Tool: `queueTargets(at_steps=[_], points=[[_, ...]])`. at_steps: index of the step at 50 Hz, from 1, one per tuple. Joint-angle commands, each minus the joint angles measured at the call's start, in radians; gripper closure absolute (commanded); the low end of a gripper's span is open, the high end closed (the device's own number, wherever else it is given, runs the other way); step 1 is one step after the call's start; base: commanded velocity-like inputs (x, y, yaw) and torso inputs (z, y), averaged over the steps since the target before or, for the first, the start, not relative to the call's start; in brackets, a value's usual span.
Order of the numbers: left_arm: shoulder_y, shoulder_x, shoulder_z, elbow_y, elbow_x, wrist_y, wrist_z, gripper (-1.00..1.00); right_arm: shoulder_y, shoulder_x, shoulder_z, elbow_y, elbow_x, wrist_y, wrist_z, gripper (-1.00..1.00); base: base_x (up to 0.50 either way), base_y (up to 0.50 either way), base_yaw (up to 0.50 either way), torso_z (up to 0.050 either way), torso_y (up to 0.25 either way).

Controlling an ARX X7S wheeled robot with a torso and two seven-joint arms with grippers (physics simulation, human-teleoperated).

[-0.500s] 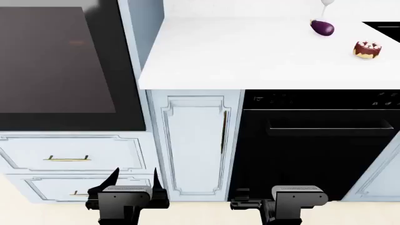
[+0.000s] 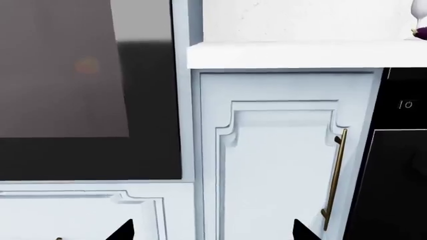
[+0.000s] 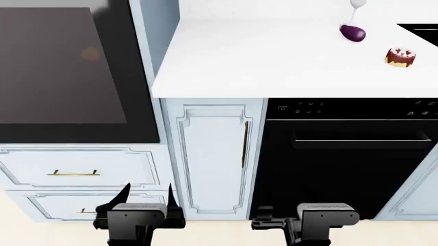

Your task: Open the oven door

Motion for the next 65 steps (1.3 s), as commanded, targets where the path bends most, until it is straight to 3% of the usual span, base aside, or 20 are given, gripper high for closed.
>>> queueTargets(at_steps=[1, 7, 17, 28, 55, 60, 65], points=[[0.0, -0.03, 0.007, 0.09, -0.004, -0.058, -0.044, -1.0, 0.008, 0.029, -0.014, -0.083, -0.002, 0.086, 0.047, -1.0, 0.0, 0.0, 0.0, 0.0, 0.0], [0.014, -0.06, -0.018, 0.28, -0.037, -0.178, -0.055, -1.0, -0.016, 0.062, -0.016, -0.296, 0.028, 0.235, 0.039, -1.0, 0.0, 0.0, 0.0, 0.0, 0.0], [0.012, -0.105, -0.078, 0.539, -0.08, -0.32, -0.087, -1.0, 0.007, 0.091, 0.016, -0.446, 0.058, 0.343, 0.066, -1.0, 0.0, 0.0, 0.0, 0.0, 0.0], [-0.049, -0.159, -0.092, 0.716, -0.077, -0.426, -0.107, -1.0, 0.035, 0.136, 0.068, -0.631, 0.038, 0.346, 0.104, -1.0, 0.0, 0.0, 0.0, 0.0, 0.0], [-0.065, -0.174, -0.077, 0.684, -0.097, -0.44, -0.141, -1.0, 0.061, 0.241, 0.2, -0.974, 0.114, 0.46, 0.123, -1.0, 0.0, 0.0, 0.0, 0.0, 0.0], [-0.064, -0.179, -0.075, 0.682, -0.1, -0.439, -0.145, -1.0, 0.058, 0.257, 0.211, -1.019, 0.14, 0.424, 0.111, -1.0, 0.0, 0.0, 0.0, 0.0, 0.0], [-0.051, -0.186, -0.08, 0.691, -0.108, -0.437, -0.147, -1.0, 0.025, 0.368, 0.163, -1.023, 0.167, 0.336, 0.218, -1.0, 0.0, 0.0, 0.0, 0.0, 0.0]])
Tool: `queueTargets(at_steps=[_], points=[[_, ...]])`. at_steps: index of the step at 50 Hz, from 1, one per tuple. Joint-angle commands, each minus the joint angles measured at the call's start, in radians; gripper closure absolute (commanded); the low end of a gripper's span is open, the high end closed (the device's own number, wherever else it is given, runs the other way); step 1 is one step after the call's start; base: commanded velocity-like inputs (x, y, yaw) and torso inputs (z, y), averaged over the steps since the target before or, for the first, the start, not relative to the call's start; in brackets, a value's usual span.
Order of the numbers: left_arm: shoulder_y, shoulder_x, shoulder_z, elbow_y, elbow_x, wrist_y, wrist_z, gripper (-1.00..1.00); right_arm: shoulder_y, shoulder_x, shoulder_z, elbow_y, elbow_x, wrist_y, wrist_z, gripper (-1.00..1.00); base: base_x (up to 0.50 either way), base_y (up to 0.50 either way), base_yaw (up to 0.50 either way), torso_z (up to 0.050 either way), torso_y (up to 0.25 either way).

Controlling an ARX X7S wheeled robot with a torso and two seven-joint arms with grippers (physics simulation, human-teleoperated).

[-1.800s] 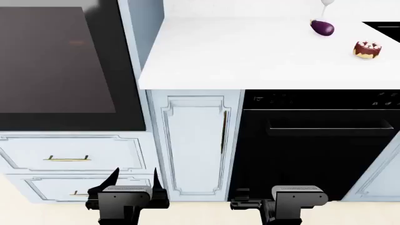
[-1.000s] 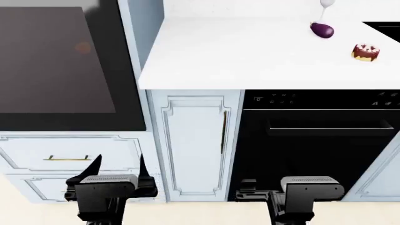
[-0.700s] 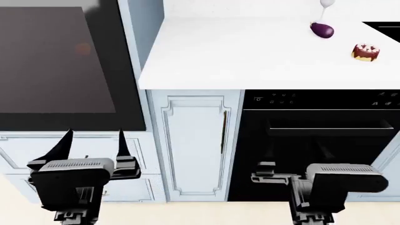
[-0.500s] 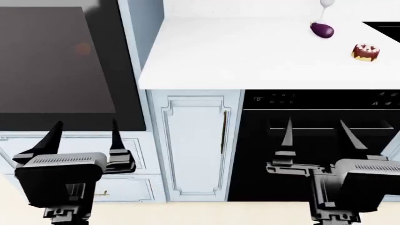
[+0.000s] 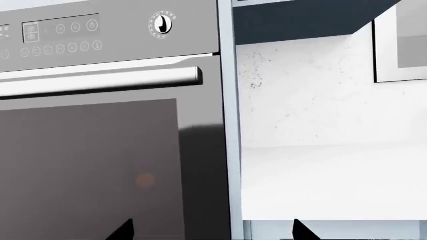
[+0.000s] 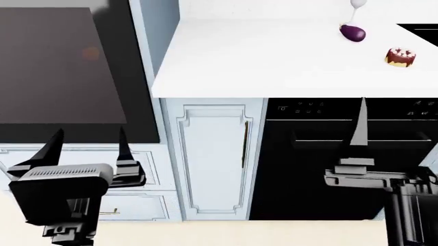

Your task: Open the oven door

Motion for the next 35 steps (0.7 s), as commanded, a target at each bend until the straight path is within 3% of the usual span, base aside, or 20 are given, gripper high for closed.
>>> queueTargets(at_steps=[1, 11, 12, 15, 35], points=[[0.01, -0.012, -0.001, 0.006, -0.012, 0.0, -0.009, -1.0, -0.031, 0.144, -0.032, -0.067, 0.06, -0.094, 0.117, -1.0, 0.0, 0.0, 0.0, 0.0, 0.0], [-0.018, -0.012, 0.022, -0.025, -0.006, -0.002, -0.019, -1.0, -0.098, 0.355, -0.099, -0.065, 0.162, -0.319, 0.274, -1.0, 0.0, 0.0, 0.0, 0.0, 0.0], [0.001, -0.018, 0.012, -0.017, -0.015, 0.004, -0.014, -1.0, -0.139, 0.408, -0.11, -0.068, 0.12, -0.445, 0.304, -1.0, 0.0, 0.0, 0.0, 0.0, 0.0], [0.004, -0.021, 0.01, -0.016, -0.018, 0.004, -0.016, -1.0, -0.136, 0.495, -0.159, -0.067, 0.12, -0.471, 0.399, -1.0, 0.0, 0.0, 0.0, 0.0, 0.0], [-0.002, -0.031, 0.023, -0.023, -0.024, 0.006, -0.031, -1.0, -0.119, 0.541, -0.202, -0.054, 0.114, -0.482, 0.451, -1.0, 0.0, 0.0, 0.0, 0.0, 0.0]])
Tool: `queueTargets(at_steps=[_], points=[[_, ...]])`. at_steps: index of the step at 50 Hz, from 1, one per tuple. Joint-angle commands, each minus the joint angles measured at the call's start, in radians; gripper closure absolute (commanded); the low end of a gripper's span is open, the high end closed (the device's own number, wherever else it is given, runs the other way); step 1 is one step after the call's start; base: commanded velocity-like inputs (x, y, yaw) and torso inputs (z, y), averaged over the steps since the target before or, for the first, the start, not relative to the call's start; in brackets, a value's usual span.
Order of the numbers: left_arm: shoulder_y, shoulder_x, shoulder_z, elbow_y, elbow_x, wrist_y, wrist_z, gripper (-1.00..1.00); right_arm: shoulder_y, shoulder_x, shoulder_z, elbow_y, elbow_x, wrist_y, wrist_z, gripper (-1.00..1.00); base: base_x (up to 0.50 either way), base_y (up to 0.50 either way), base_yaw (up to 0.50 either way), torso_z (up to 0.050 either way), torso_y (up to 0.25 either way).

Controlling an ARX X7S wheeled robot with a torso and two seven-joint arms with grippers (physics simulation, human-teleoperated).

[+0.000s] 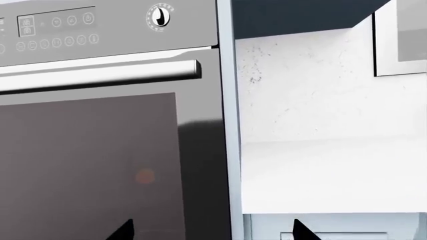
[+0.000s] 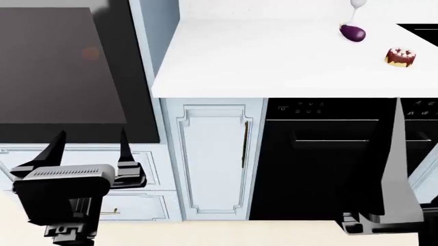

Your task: Open the oven door

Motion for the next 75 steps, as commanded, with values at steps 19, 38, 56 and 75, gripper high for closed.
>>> queueTargets(at_steps=[19, 38, 56, 75], points=[[-0.008, -0.013, 0.017, -0.015, -0.009, 0.008, -0.02, -1.0, 0.013, 0.067, -0.048, 0.006, -0.013, -0.02, 0.076, -1.0, 0.0, 0.0, 0.0, 0.0, 0.0], [-0.008, -0.022, 0.025, -0.029, -0.014, 0.022, -0.028, -1.0, 0.029, 0.083, -0.082, 0.015, -0.033, -0.037, 0.073, -1.0, 0.0, 0.0, 0.0, 0.0, 0.0], [0.021, -0.035, 0.017, -0.018, -0.039, 0.056, -0.02, -1.0, 0.024, 0.098, -0.091, 0.014, -0.042, -0.06, 0.083, -1.0, 0.0, 0.0, 0.0, 0.047, 0.0], [-0.016, -0.032, 0.038, -0.05, -0.036, 0.049, -0.032, -1.0, 0.025, 0.11, -0.097, 0.012, -0.04, -0.063, 0.094, -1.0, 0.0, 0.0, 0.0, 0.05, 0.0]])
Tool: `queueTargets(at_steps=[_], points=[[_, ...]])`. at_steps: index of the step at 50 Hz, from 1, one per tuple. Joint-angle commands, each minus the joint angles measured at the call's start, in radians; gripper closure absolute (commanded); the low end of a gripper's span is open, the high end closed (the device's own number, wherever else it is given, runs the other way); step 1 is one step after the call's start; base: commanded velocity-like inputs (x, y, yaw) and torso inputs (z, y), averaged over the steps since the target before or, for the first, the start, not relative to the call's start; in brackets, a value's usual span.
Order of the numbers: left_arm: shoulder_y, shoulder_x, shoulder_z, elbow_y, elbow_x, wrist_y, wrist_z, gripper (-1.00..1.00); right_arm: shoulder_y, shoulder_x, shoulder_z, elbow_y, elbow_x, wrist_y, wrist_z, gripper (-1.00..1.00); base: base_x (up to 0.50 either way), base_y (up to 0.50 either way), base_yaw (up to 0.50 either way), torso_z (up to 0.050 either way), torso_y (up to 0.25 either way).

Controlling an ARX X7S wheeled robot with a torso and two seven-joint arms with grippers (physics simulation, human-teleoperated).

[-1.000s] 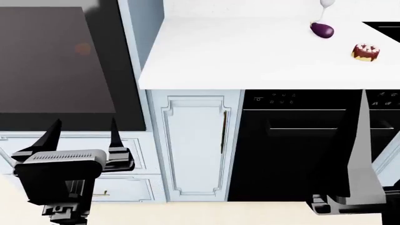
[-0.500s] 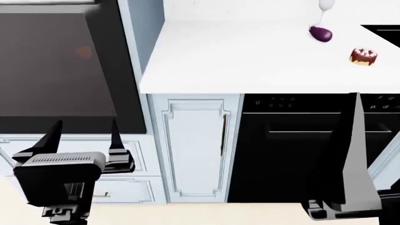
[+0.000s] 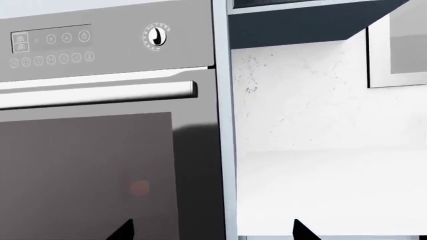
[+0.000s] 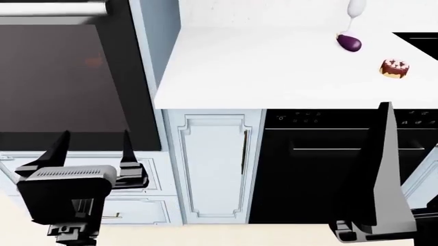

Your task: Open the oven door

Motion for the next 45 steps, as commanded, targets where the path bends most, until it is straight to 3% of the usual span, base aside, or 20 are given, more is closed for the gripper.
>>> queueTargets(at_steps=[1, 9, 27, 45], points=[[-0.017, 0.001, 0.011, -0.016, 0.0, -0.002, -0.006, -1.0, 0.0, 0.008, -0.004, -0.001, 0.002, -0.003, 0.006, -1.0, 0.0, 0.0, 0.0, 0.05, 0.0], [-0.017, 0.001, 0.012, -0.016, -0.005, -0.005, -0.012, -1.0, 0.0, 0.014, 0.0, -0.002, 0.01, -0.002, 0.016, -1.0, 0.0, 0.0, 0.0, 0.05, 0.0], [0.021, -0.014, -0.006, 0.011, -0.018, 0.01, -0.018, -1.0, -0.006, 0.023, -0.005, -0.002, 0.008, -0.028, 0.028, -1.0, 0.0, 0.0, 0.01, 0.0, 0.0], [0.019, -0.02, -0.003, 0.01, -0.023, 0.011, -0.025, -1.0, -0.009, 0.032, -0.013, -0.006, 0.001, -0.038, 0.038, -1.0, -0.02, 0.0, 0.5, 0.0, 0.0]])
